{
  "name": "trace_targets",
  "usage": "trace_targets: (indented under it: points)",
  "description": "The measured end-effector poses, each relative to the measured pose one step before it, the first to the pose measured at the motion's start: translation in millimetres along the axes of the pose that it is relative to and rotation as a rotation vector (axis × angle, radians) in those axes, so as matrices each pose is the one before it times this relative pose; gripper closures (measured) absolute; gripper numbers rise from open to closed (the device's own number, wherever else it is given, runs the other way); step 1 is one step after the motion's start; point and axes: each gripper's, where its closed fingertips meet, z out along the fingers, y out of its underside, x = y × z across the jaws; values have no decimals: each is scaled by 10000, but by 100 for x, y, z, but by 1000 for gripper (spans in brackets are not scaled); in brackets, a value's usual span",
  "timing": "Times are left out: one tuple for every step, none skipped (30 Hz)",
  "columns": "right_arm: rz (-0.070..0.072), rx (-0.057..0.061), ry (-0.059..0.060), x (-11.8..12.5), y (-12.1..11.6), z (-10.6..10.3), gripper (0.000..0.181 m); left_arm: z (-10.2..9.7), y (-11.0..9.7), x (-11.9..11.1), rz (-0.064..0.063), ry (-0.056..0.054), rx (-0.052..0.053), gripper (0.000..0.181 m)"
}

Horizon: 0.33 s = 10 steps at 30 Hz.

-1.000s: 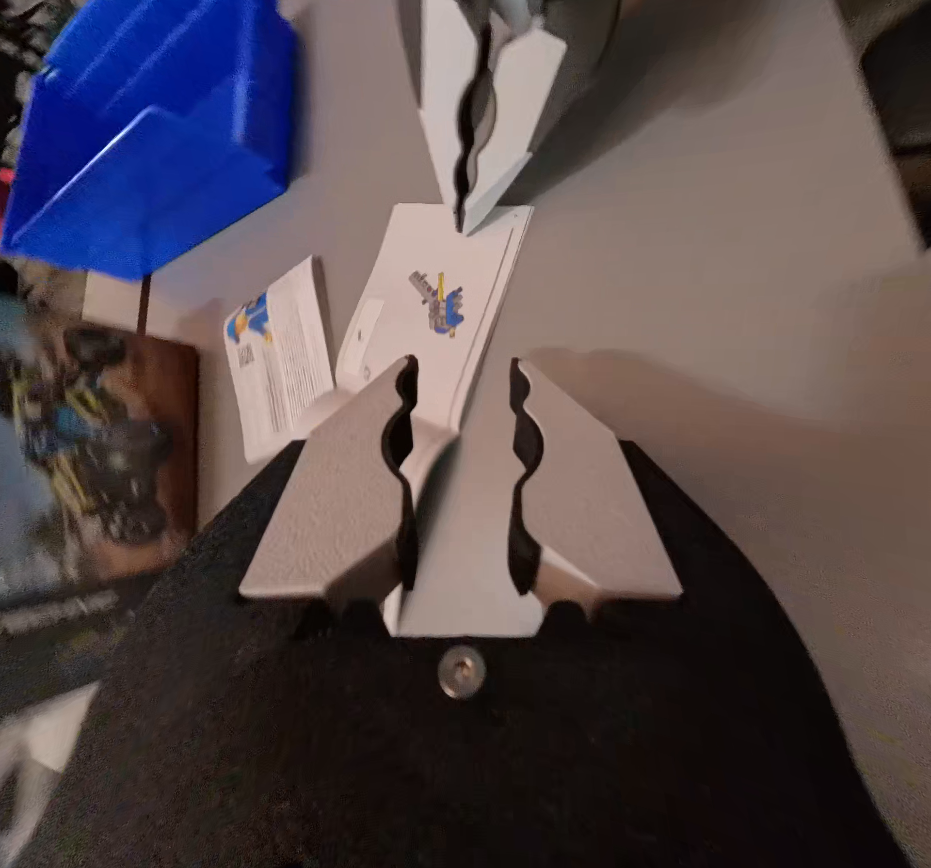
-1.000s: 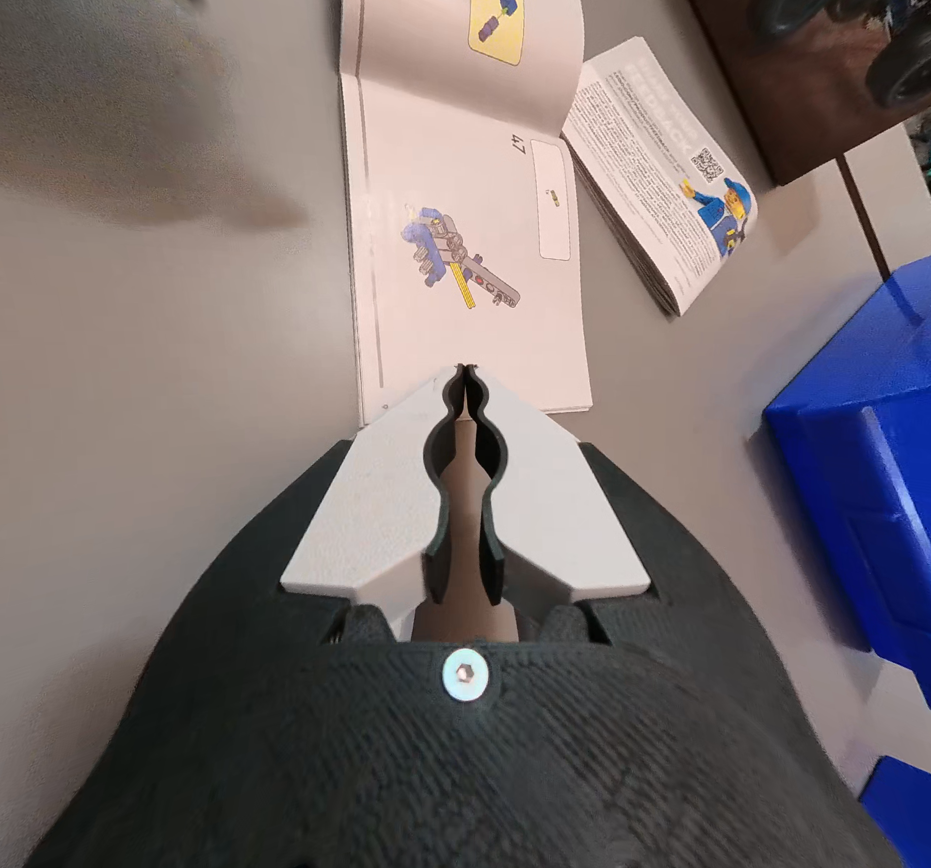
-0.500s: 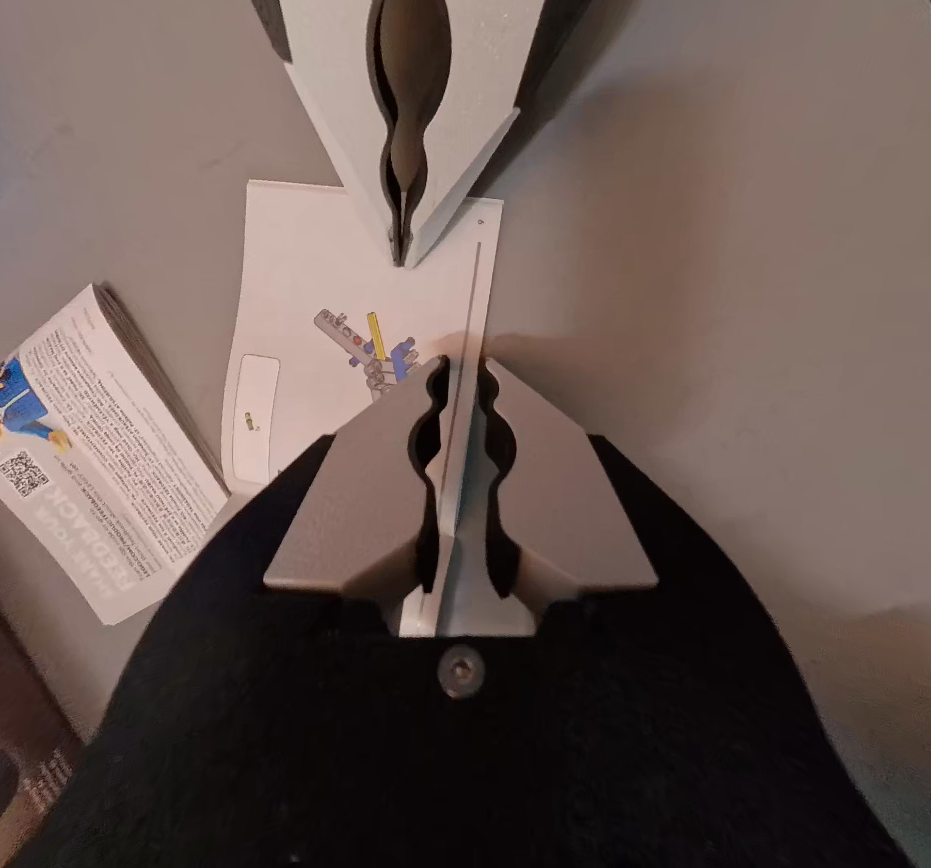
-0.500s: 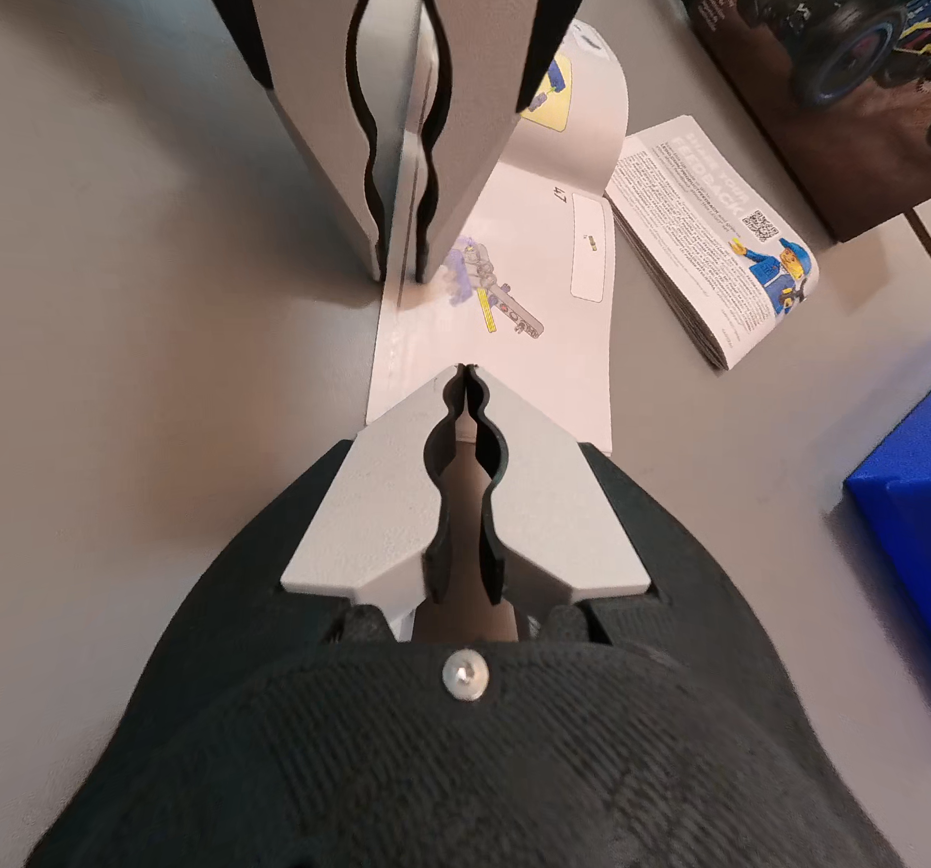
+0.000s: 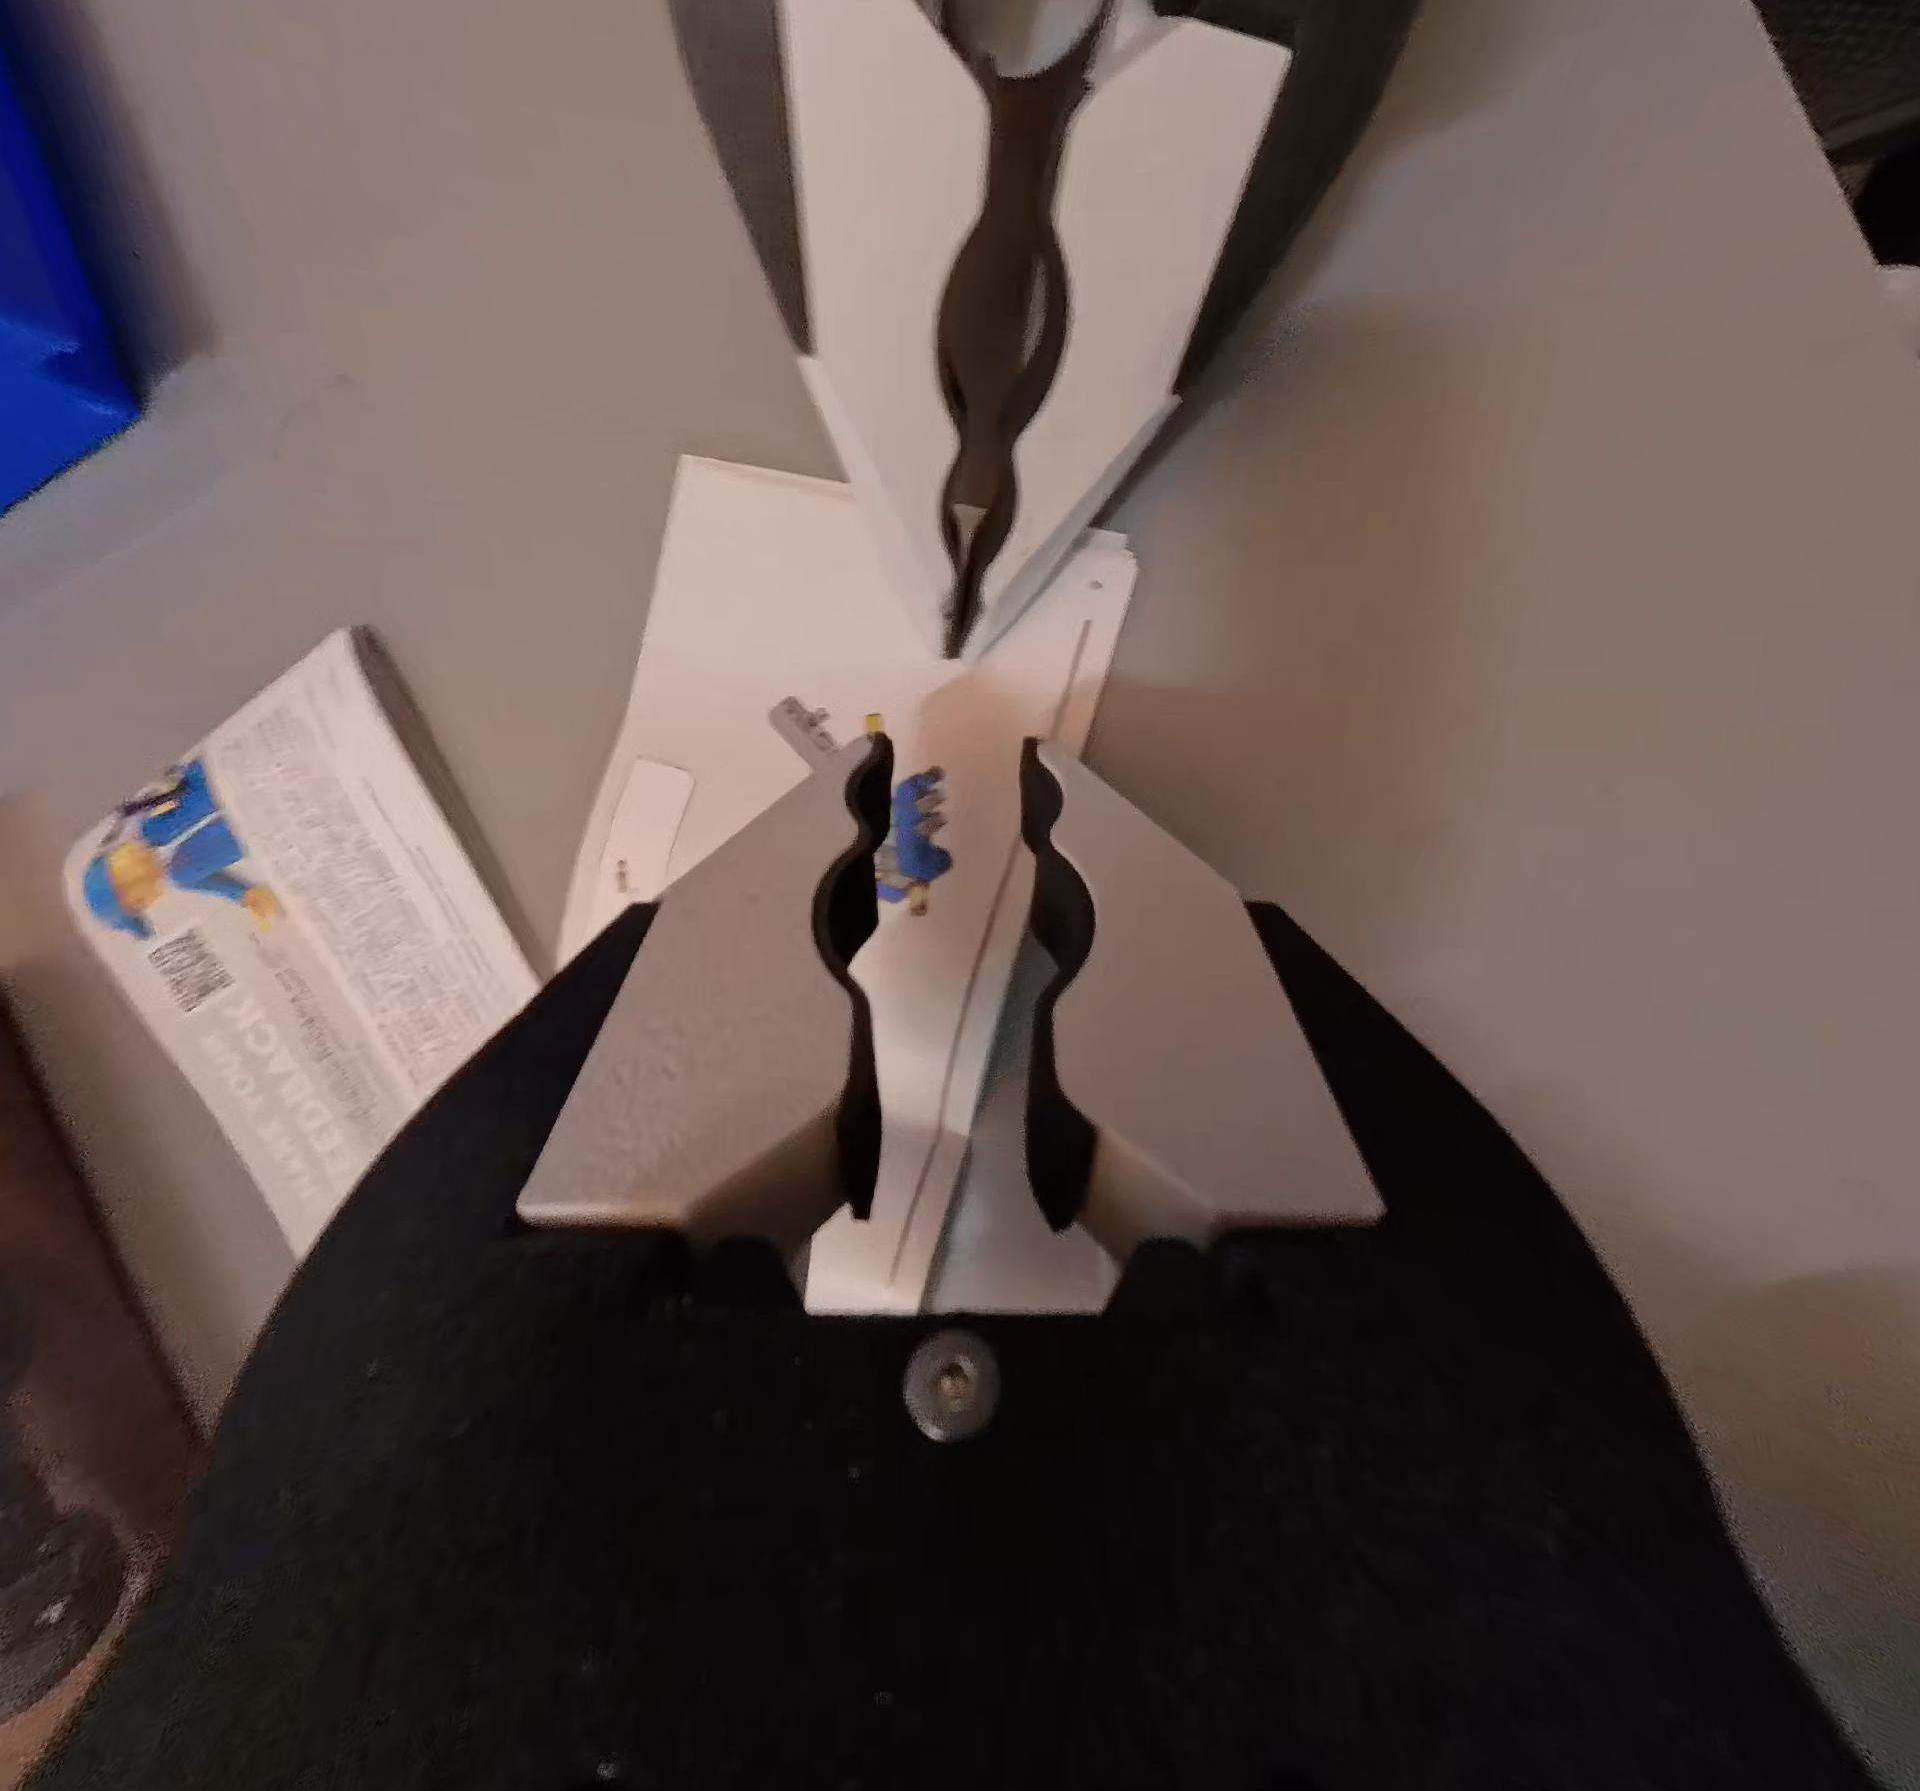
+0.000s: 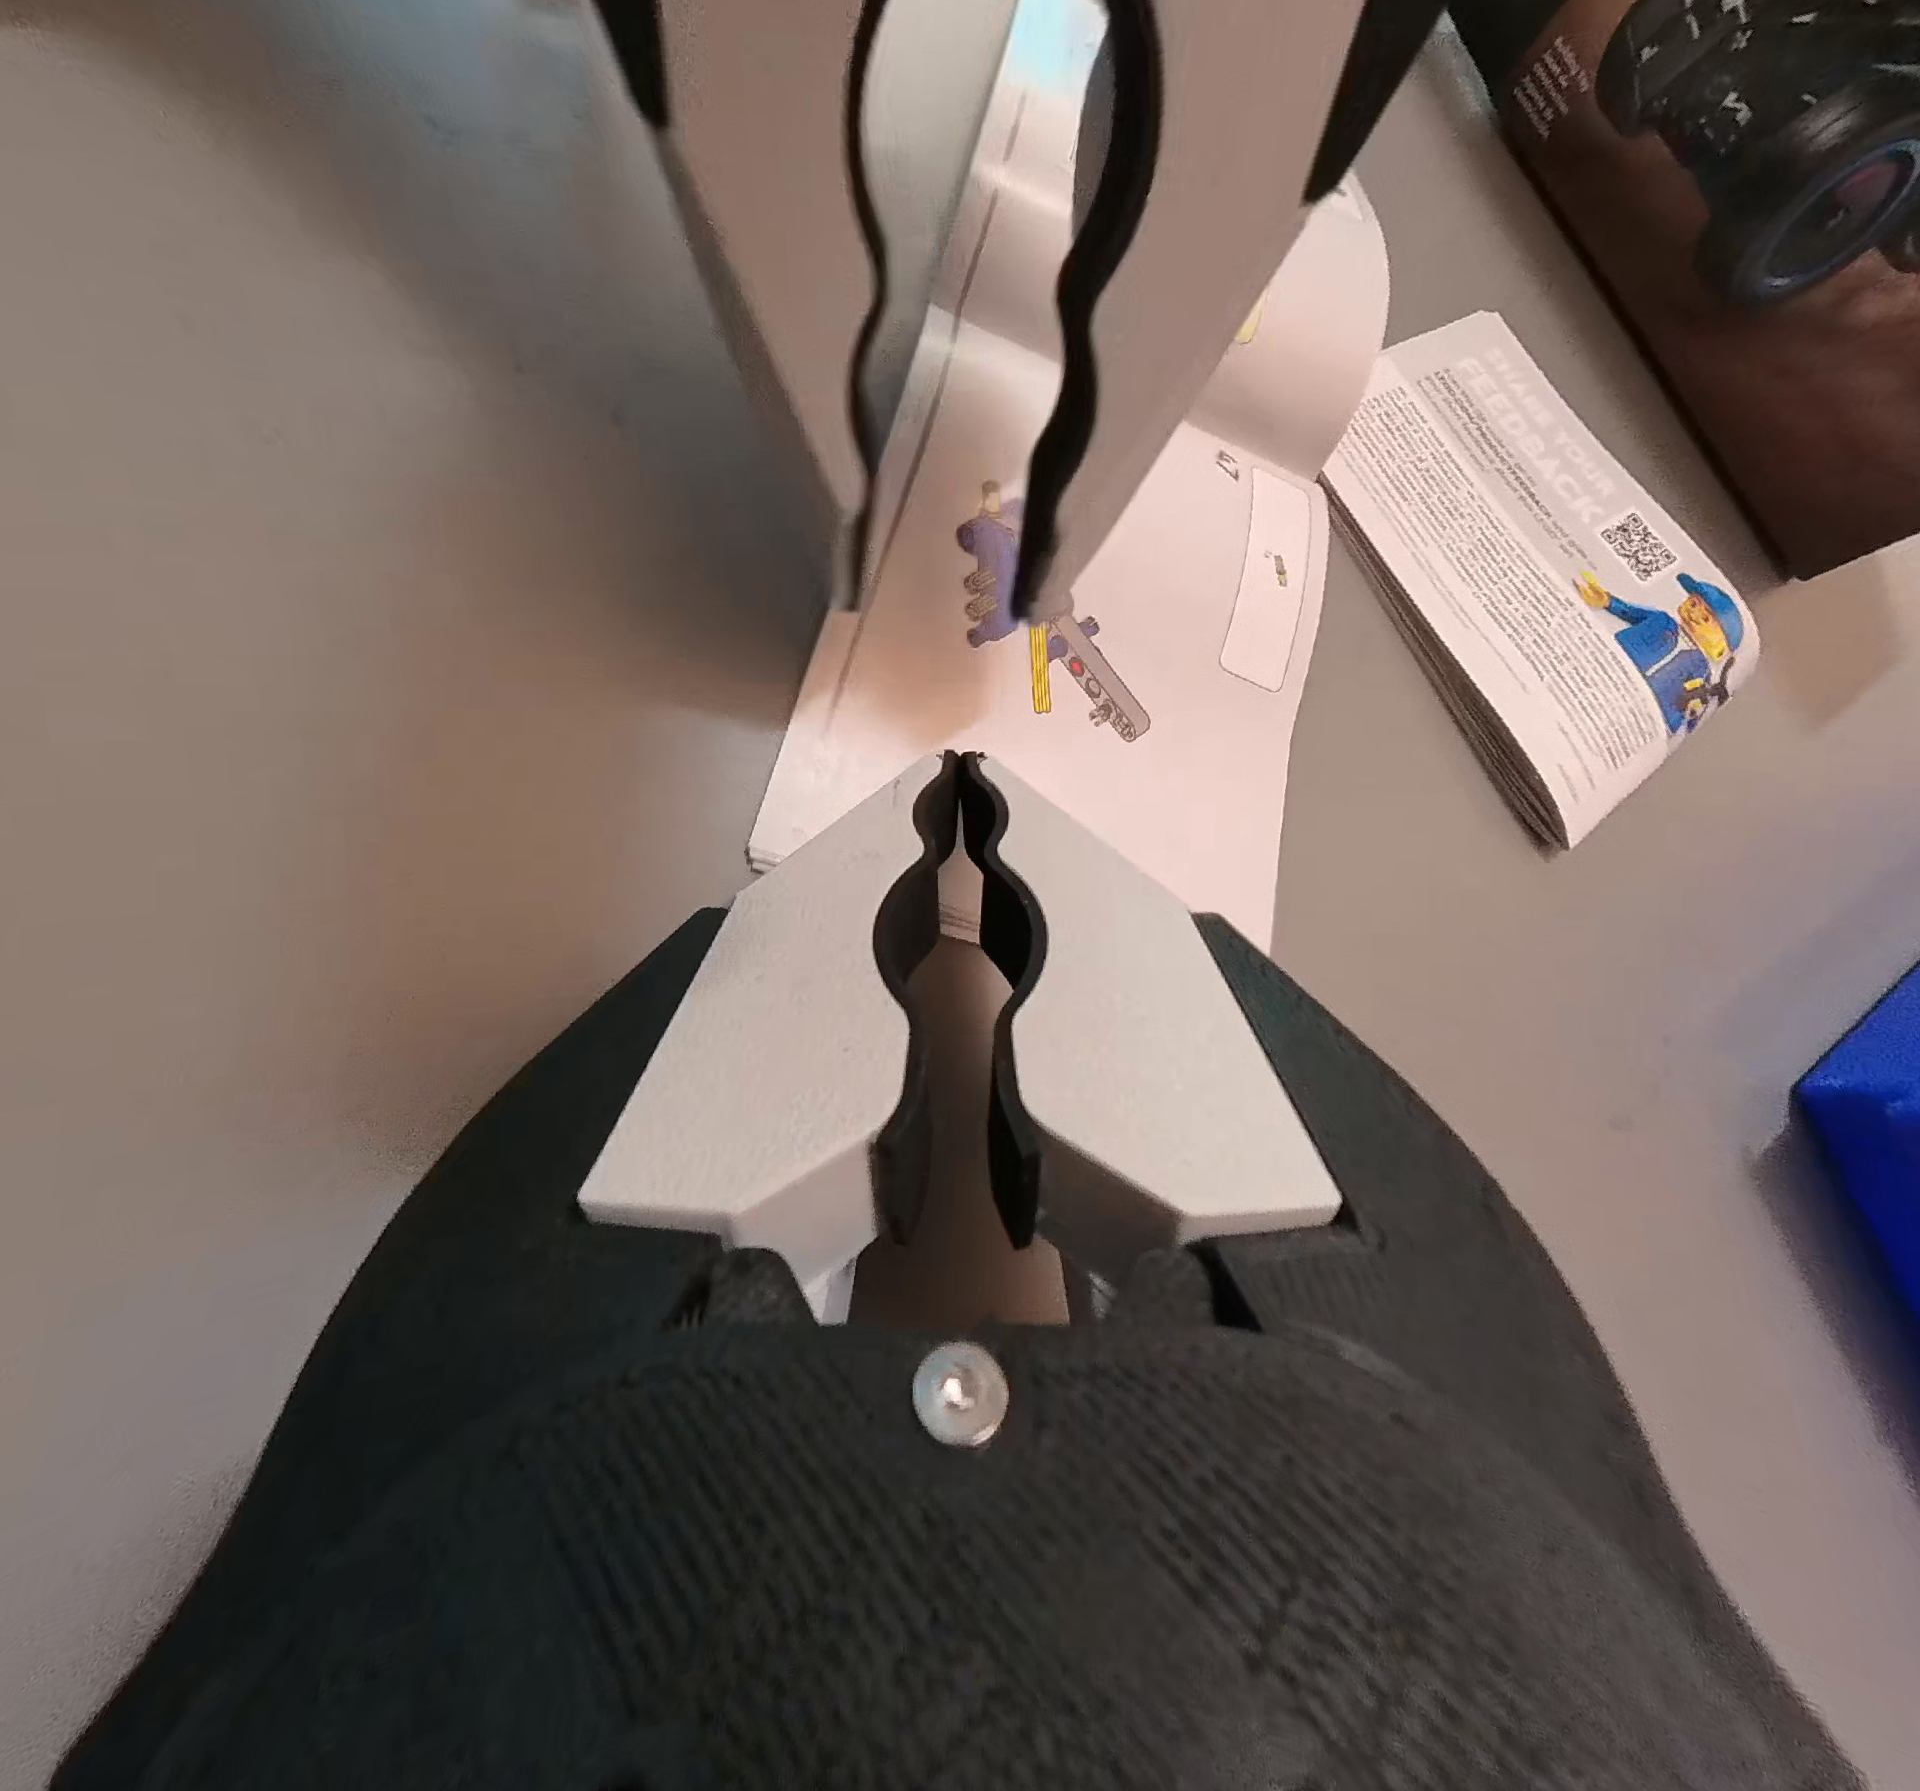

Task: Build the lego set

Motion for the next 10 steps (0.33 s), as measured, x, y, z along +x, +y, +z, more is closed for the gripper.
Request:
trace_targets:
  points:
    - [-62,-45,-2,-59,-25,17,181,307,391,542,46,329,-265,156]
    - [14,-9,-47,-113,-55,3,181,297,515,125,-52,78,-292,150]
    - [55,22,-51,-109,-73,30,181,248,426,-122,-102,-76,-176,148]
    - [55,46,-28,-60,-70,45,181,213,269,88,-89,58,-34,149]
    - [57,61,-51,-70,-68,40,181,143,92,200,-85,151,79,150]
    - [40,19,-56,-10,-3,-2,181,46,-7,167,-111,135,109,155]
    - [-13,-37,-76,48,50,-56,181,15,52,182,-126,148,54,158]
    - [31,-177,280,714,287,-186,181,15,25,132,-152,102,57,162]
    - [173,-327,860,1827,605,-333,181,1,6,13,-160,15,63,163]
    - [367,-406,797,1981,806,-253,181,-7,-9,18,-111,7,78,163]
